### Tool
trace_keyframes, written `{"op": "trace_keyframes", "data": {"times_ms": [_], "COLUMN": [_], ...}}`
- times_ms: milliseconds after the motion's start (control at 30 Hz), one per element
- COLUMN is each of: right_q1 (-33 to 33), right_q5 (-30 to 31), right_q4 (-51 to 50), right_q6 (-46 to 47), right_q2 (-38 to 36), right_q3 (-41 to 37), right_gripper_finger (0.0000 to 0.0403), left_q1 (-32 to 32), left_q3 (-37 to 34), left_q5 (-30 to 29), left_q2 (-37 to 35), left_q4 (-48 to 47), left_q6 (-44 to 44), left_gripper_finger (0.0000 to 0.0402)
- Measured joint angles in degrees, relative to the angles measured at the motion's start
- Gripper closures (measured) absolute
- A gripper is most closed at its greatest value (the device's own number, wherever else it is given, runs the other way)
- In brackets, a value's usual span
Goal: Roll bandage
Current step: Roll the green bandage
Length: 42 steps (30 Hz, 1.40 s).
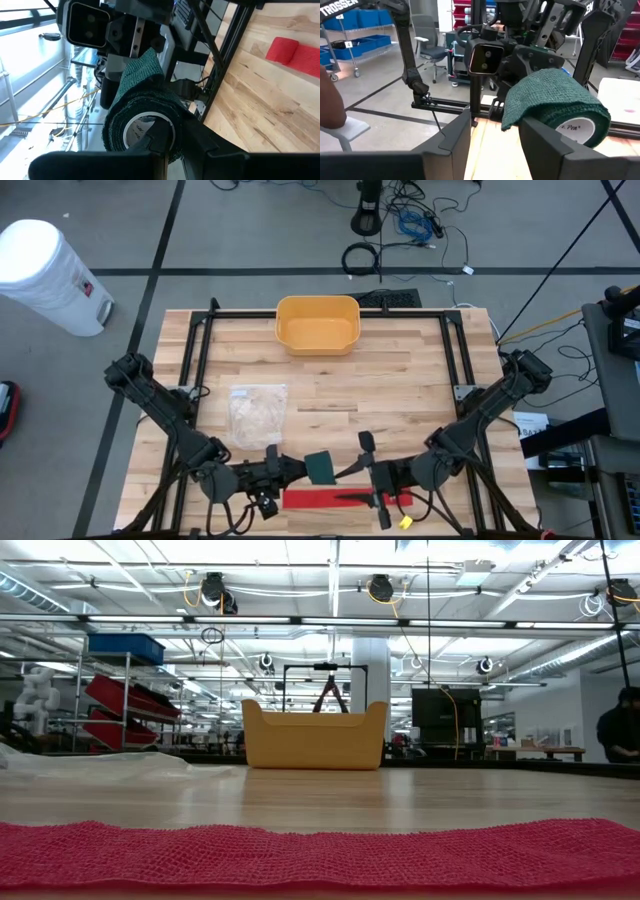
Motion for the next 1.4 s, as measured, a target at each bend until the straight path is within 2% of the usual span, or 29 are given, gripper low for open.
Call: {"op": "trace_keyframes", "data": {"times_ms": [233,533,1133,1300,1400], "right_q1": [-1.23,-1.52,-1.23,-1.28,-1.50], "right_q5": [-2.20,-2.18,-2.16,-3.69,-4.87], "right_q4": [-0.04,-0.01,-3.66,-3.44,-2.95], "right_q6": [0.92,0.62,2.66,2.73,2.80], "right_q2": [0.38,0.52,0.52,0.52,0.52], "right_q3": [0.00,0.00,0.02,0.02,0.02], "right_gripper_finger": [0.0297,0.0396,0.0402,0.0403,0.0403], "left_q1": [-0.05,-0.05,-0.50,-0.49,-0.39], "left_q3": [0.00,0.00,0.00,0.00,0.00], "left_q5": [0.17,0.15,0.21,4.53,4.63], "left_q2": [0.00,0.00,0.03,0.04,0.04], "left_q4": [0.00,0.00,0.66,1.19,2.04], "left_q6": [0.00,-0.02,0.08,0.09,0.08], "left_gripper_finger": [0.0363,0.0363,0.0363,0.0363,0.0363]}}
